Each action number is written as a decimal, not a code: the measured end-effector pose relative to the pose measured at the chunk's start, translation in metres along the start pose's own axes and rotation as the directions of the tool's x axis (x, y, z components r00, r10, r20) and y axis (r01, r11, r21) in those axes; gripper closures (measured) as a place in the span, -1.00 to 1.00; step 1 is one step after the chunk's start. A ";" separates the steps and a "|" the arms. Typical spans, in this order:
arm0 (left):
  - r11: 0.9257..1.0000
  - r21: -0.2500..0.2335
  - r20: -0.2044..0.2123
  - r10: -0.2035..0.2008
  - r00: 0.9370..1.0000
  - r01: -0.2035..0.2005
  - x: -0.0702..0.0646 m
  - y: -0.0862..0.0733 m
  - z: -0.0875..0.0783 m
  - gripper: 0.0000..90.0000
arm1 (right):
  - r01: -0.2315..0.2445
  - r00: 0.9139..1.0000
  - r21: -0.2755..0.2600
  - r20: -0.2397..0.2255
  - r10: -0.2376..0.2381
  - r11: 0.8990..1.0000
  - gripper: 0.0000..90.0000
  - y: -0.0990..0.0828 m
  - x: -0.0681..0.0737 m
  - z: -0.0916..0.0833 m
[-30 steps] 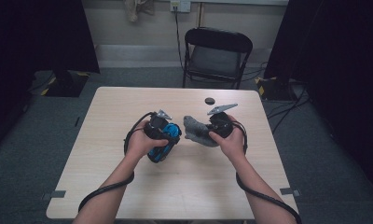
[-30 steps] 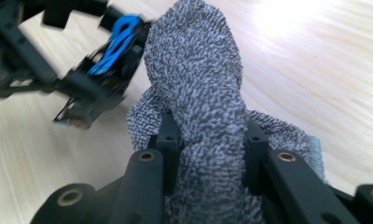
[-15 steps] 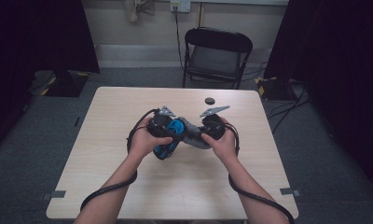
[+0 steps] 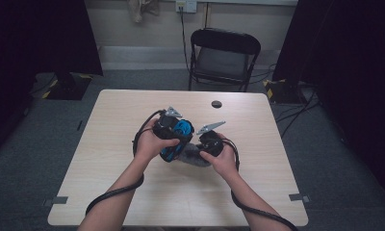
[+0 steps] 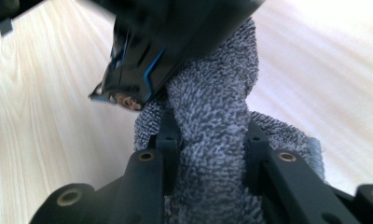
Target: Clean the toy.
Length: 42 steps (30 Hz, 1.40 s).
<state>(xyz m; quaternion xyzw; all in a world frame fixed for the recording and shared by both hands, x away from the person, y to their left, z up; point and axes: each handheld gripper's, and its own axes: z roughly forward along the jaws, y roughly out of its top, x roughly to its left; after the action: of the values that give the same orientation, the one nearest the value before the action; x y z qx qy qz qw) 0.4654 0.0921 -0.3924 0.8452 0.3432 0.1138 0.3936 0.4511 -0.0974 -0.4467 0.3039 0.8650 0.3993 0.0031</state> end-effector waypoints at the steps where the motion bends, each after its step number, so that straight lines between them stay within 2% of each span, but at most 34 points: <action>1: 1.000 -0.001 0.000 -0.001 1.000 0.001 0.000 0.000 0.000 -0.46 | 0.001 1.000 0.007 0.002 -0.001 1.000 0.52 -0.002 0.000 0.001; 3: 1.000 0.004 0.003 0.002 1.000 -0.002 0.000 -0.001 0.000 -0.46 | -0.005 1.000 0.012 0.005 0.005 1.000 0.52 -0.005 -0.001 0.000; 6: 1.000 0.011 0.012 0.001 1.000 -0.001 -0.002 -0.002 -0.001 -0.46 | -0.021 0.999 0.003 0.039 0.020 1.000 0.52 -0.007 -0.008 -0.008; 10: 1.000 0.009 0.023 0.009 1.000 -0.009 -0.005 -0.003 -0.002 -0.46 | -0.054 0.993 -0.054 0.098 0.059 0.997 0.52 -0.004 -0.023 -0.032; 12: 1.000 0.009 0.035 0.006 0.999 -0.007 -0.007 -0.004 -0.002 -0.46 | -0.055 0.989 -0.079 0.130 0.065 0.995 0.52 0.000 -0.029 -0.044; 15: 1.000 0.009 0.031 0.004 1.000 -0.005 -0.009 -0.005 -0.001 -0.46 | -0.065 0.987 -0.129 0.139 0.083 0.990 0.52 0.008 -0.034 -0.058; 17: 1.000 0.009 0.030 -0.007 1.000 0.007 -0.006 -0.006 0.001 -0.46 | -0.057 0.988 -0.132 0.133 0.075 0.990 0.51 0.014 -0.033 -0.062; 18: 1.000 0.007 0.030 -0.014 0.999 0.014 -0.005 -0.006 0.001 -0.46 | -0.048 0.989 -0.125 0.136 0.065 0.991 0.52 0.015 -0.031 -0.062; 20: 1.000 0.012 0.021 -0.009 1.000 0.009 -0.004 -0.006 0.001 -0.46 | -0.041 0.992 -0.123 0.110 0.055 0.992 0.52 0.016 -0.027 -0.058; 23: 1.000 0.011 0.018 -0.003 1.000 0.002 -0.003 -0.004 -0.001 -0.46 | -0.036 0.995 -0.115 0.084 0.046 0.993 0.52 0.015 -0.019 -0.047; 26: 1.000 0.005 0.014 -0.015 1.000 0.015 -0.002 -0.004 -0.004 -0.46 | -0.031 0.997 -0.098 0.065 0.038 0.995 0.52 0.013 -0.013 -0.036; 31: 1.000 0.009 0.010 -0.020 1.000 0.020 0.001 -0.008 -0.008 -0.46 | -0.008 0.999 -0.069 0.049 0.012 0.998 0.52 0.011 -0.003 -0.025; 42: 0.999 0.009 -0.006 -0.031 1.000 0.031 0.005 -0.012 -0.010 -0.46 | 0.002 1.000 -0.030 0.014 -0.002 1.000 0.52 0.005 0.007 -0.007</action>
<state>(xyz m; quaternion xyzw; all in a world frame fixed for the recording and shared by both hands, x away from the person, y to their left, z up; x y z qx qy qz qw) 0.4584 0.1065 -0.3951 0.8412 0.3577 0.1086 0.3907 0.4462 -0.0967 -0.4369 0.3058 0.8592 0.4100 0.0143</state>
